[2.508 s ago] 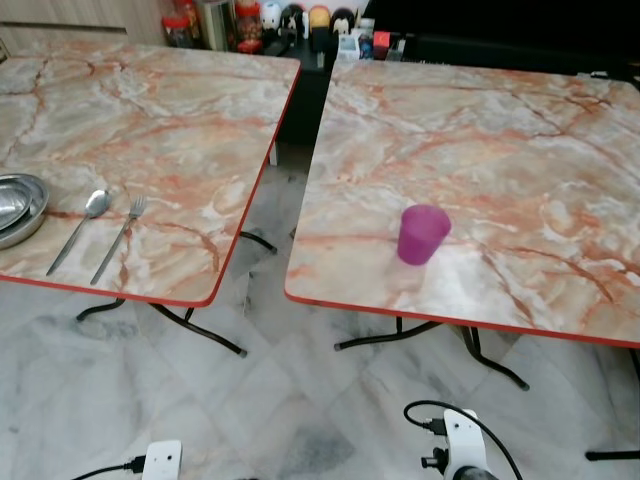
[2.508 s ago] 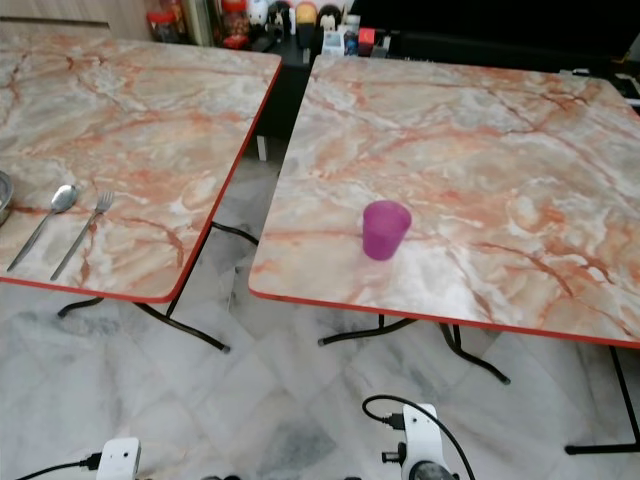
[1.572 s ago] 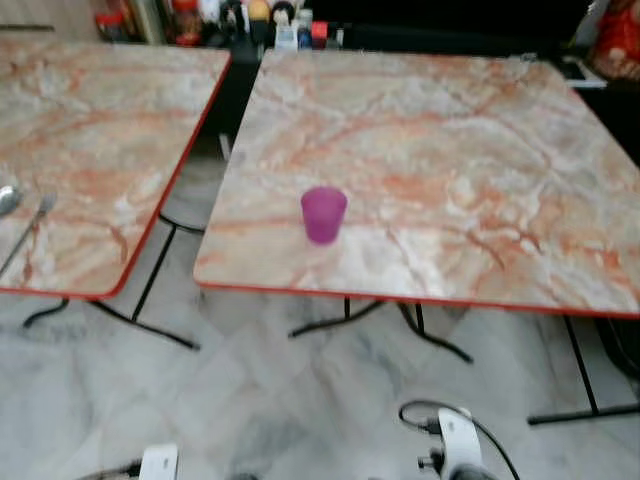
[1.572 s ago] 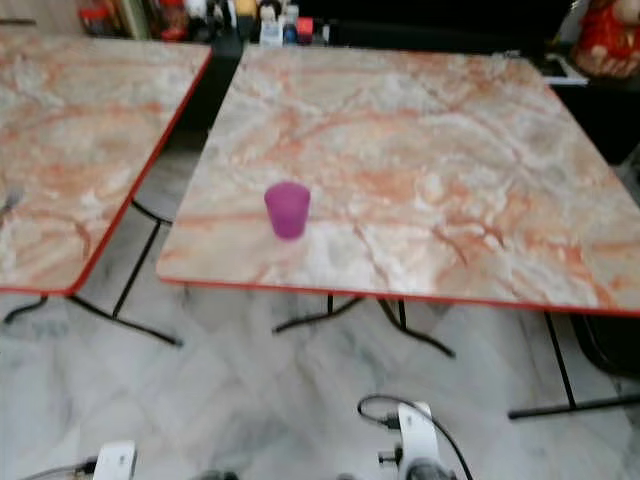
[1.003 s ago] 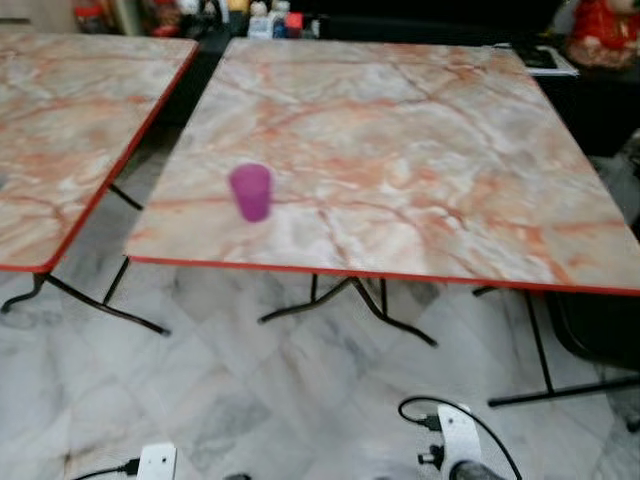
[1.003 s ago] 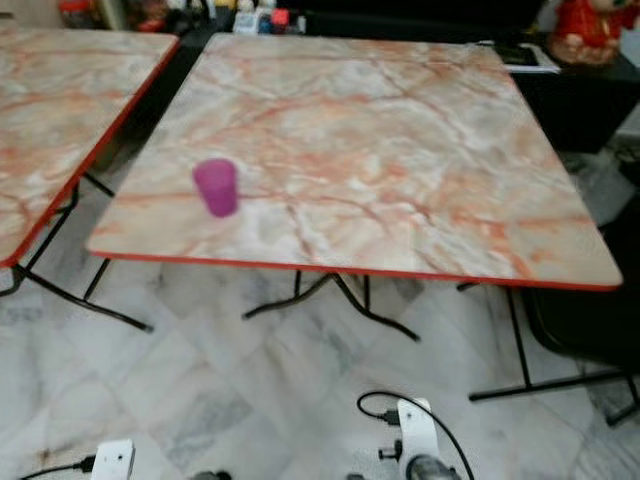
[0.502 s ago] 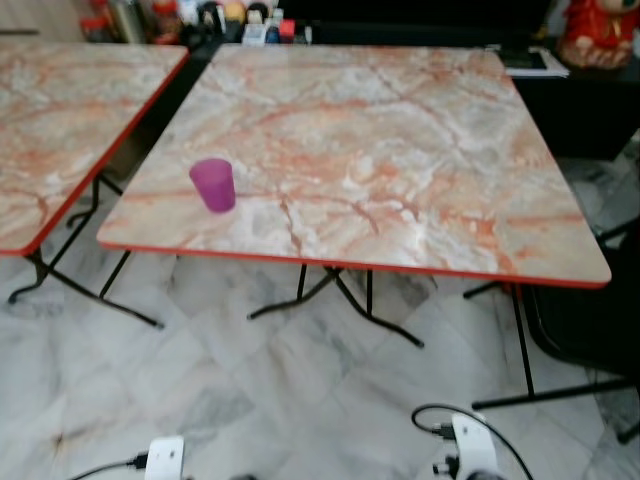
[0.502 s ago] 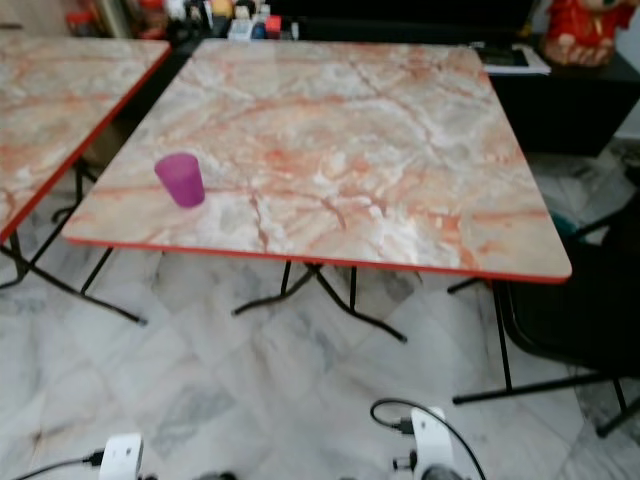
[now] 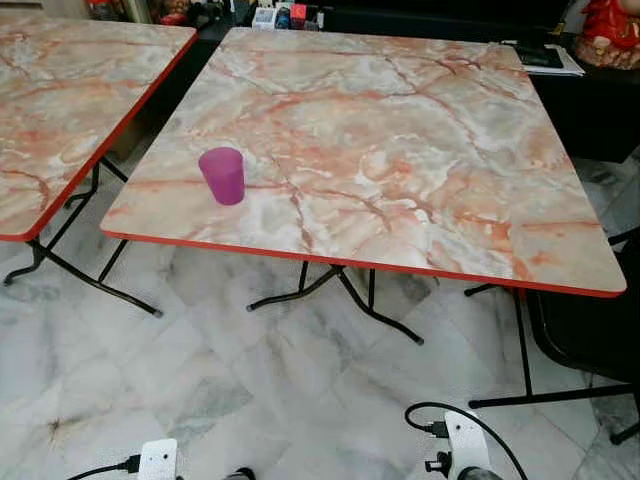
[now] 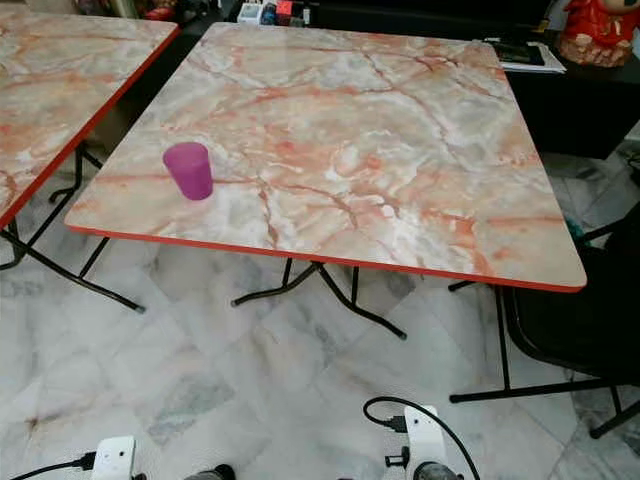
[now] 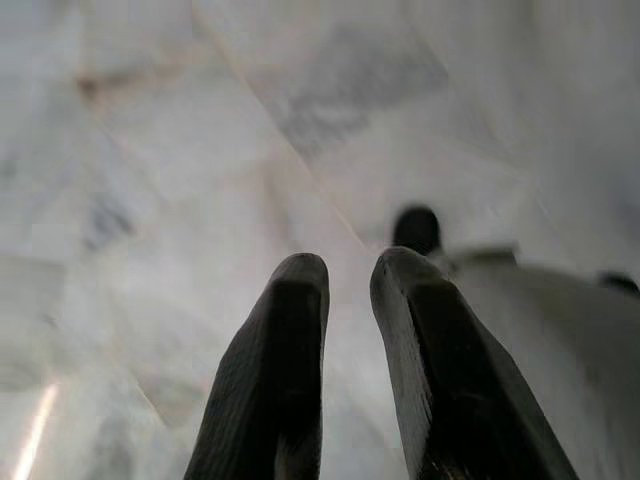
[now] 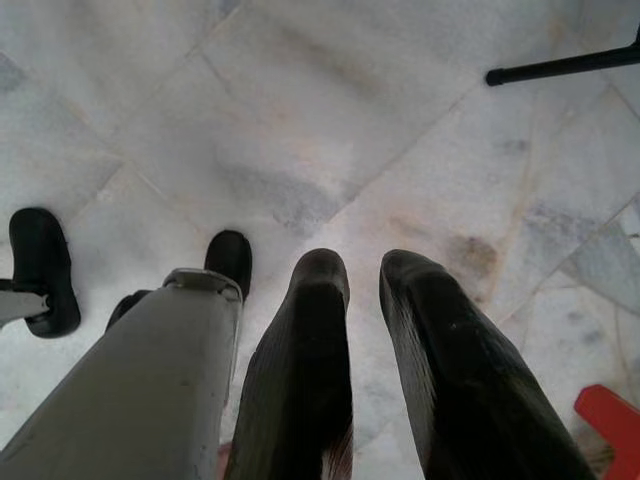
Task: Setting the table
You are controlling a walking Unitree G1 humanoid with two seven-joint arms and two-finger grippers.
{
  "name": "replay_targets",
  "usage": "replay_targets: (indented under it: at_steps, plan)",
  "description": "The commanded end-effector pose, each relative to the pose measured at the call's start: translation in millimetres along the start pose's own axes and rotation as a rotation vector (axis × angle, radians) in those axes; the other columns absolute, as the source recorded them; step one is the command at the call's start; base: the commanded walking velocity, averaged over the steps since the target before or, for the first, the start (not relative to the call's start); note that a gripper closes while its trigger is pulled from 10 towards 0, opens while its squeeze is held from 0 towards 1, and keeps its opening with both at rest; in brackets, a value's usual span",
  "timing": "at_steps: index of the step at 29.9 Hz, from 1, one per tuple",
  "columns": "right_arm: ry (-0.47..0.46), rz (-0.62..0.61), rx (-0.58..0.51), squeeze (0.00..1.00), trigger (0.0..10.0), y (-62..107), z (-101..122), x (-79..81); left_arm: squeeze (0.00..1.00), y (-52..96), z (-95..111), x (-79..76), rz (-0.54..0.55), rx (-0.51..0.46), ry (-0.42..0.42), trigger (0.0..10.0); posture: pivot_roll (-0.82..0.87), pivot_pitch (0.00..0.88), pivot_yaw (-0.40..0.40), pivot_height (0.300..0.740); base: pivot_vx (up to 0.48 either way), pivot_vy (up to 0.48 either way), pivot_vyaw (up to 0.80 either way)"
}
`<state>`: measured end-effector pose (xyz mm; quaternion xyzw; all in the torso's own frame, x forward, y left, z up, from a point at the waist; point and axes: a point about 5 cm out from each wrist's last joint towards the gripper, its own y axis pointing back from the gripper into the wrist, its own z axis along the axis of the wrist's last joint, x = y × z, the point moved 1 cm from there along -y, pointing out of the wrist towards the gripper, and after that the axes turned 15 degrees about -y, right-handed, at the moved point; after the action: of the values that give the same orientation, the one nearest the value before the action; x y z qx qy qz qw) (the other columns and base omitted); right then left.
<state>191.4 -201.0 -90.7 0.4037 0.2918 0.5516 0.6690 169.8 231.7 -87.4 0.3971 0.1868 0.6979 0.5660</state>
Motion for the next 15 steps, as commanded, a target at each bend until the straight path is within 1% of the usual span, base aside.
replay_targets:
  at_steps: [1, 2, 3, 4, 5, 6, 9, 13, 15]
  plan:
    - [0.004, -0.003, 0.013, 0.0, 10.0, 0.5, -5.0, -2.3, 0.0, 3.5, -9.7, 0.1, 0.025, 0.021, -0.003, 10.0, 0.02, 0.158, -0.071, 0.736, 0.0, 0.0, 0.0]
    - [0.005, -0.003, 0.013, 0.0, 10.0, 0.5, -4.9, -2.2, 0.0, 0.0, 0.9, 7.2, 0.051, -0.015, -0.002, 10.0, 0.02, 0.158, -0.071, 0.736, 0.0, 0.0, 0.0]
    - [0.006, -0.002, 0.014, 0.0, 10.0, 0.5, -4.8, -2.1, 0.0, -6.4, 24.3, 22.1, 0.095, -0.092, 0.0, 10.0, 0.02, 0.158, -0.07, 0.736, 0.0, 0.0, 0.0]
    - [0.007, -0.001, 0.014, 0.0, 10.0, 0.5, -4.6, -2.0, 0.0, -13.7, 63.3, 53.2, 0.158, -0.204, 0.007, 10.0, 0.02, 0.158, -0.07, 0.736, 0.0, 0.0, 0.0]
    - [0.007, 0.0, 0.014, 0.0, 10.0, 0.4, -4.6, -1.9, 0.0, -14.5, 72.3, 60.8, 0.176, -0.229, 0.004, 10.0, 0.02, 0.158, -0.07, 0.736, 0.0, 0.0, 0.0]
    - [0.006, 0.0, 0.013, 0.0, 10.0, 0.4, -4.5, -1.8, 0.0, -14.8, 78.2, 64.0, 0.187, -0.245, -0.01, 10.0, 0.02, 0.157, -0.069, 0.736, 0.0, 0.0, 0.0]
    - [0.005, 0.001, 0.013, 0.0, 10.0, 0.4, -4.4, -1.6, 0.0, -14.9, 80.4, 62.6, 0.182, -0.255, -0.003, 10.0, 0.02, 0.159, -0.07, 0.736, 0.0, 0.0, 0.0]
    - [0.004, 0.0, 0.011, 0.0, 10.0, 0.4, -4.1, -1.5, 0.0, -15.1, 83.0, 55.9, 0.14, -0.276, 0.017, 10.0, 0.02, 0.163, -0.071, 0.736, 0.0, 0.0, 0.0]
    - [0.002, 0.0, 0.01, 0.0, 10.0, 0.4, -3.8, -1.4, 0.0, -14.6, 90.0, 51.2, 0.115, -0.312, 0.019, 10.0, 0.02, 0.167, -0.073, 0.736, 0.0, 0.0, 0.0]
